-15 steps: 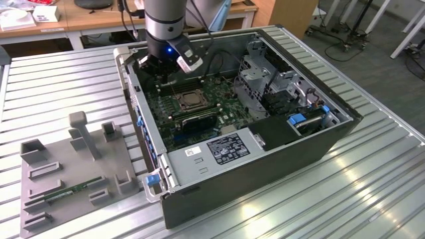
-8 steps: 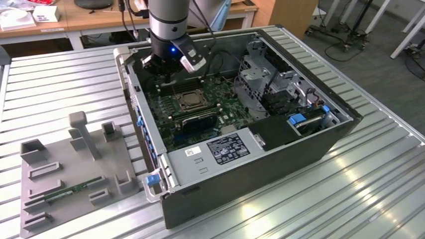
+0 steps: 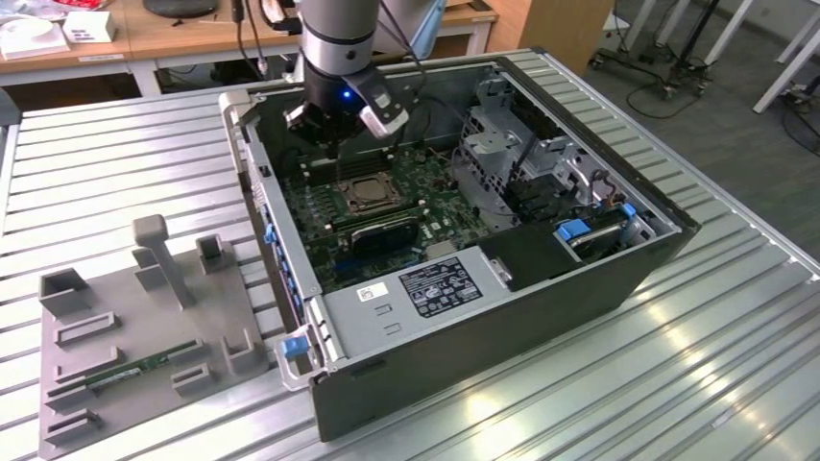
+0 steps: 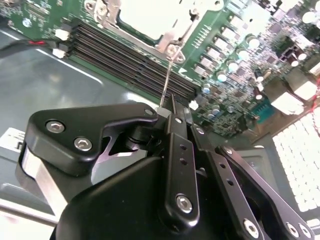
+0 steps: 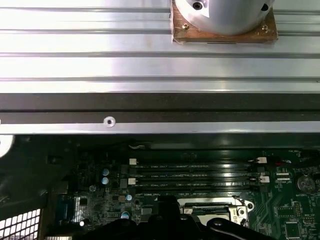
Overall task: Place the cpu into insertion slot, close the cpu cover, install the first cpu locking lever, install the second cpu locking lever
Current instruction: 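Install the first cpu locking lever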
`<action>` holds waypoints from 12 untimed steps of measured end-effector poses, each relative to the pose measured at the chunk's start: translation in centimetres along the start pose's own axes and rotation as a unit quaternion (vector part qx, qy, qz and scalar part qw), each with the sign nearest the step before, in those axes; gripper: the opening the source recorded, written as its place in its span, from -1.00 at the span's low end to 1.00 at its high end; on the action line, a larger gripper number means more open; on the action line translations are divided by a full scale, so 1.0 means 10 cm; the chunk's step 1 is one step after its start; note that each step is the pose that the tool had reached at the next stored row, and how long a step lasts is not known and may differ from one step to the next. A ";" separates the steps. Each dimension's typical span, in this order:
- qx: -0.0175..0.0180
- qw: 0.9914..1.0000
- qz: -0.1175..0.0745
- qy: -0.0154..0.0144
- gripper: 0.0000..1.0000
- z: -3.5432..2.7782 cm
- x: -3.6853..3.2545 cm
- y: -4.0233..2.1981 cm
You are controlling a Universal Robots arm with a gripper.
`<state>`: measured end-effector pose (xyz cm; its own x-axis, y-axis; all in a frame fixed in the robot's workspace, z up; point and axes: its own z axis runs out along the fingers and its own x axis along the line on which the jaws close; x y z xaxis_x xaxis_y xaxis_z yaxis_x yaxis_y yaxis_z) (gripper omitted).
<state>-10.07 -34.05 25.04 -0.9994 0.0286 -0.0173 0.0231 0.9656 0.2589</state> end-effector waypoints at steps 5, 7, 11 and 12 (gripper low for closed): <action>0.000 1.000 0.000 0.000 -0.79 0.005 -0.101 0.002; 0.000 1.000 0.000 0.000 -0.79 0.006 -0.129 0.002; 0.000 1.000 0.000 0.000 -0.79 0.007 -0.131 0.002; 0.000 1.000 0.000 0.000 -0.79 0.008 -0.134 0.002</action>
<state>-8.73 -34.04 25.00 -0.9994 0.0289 -0.0172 0.0235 0.9656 0.2590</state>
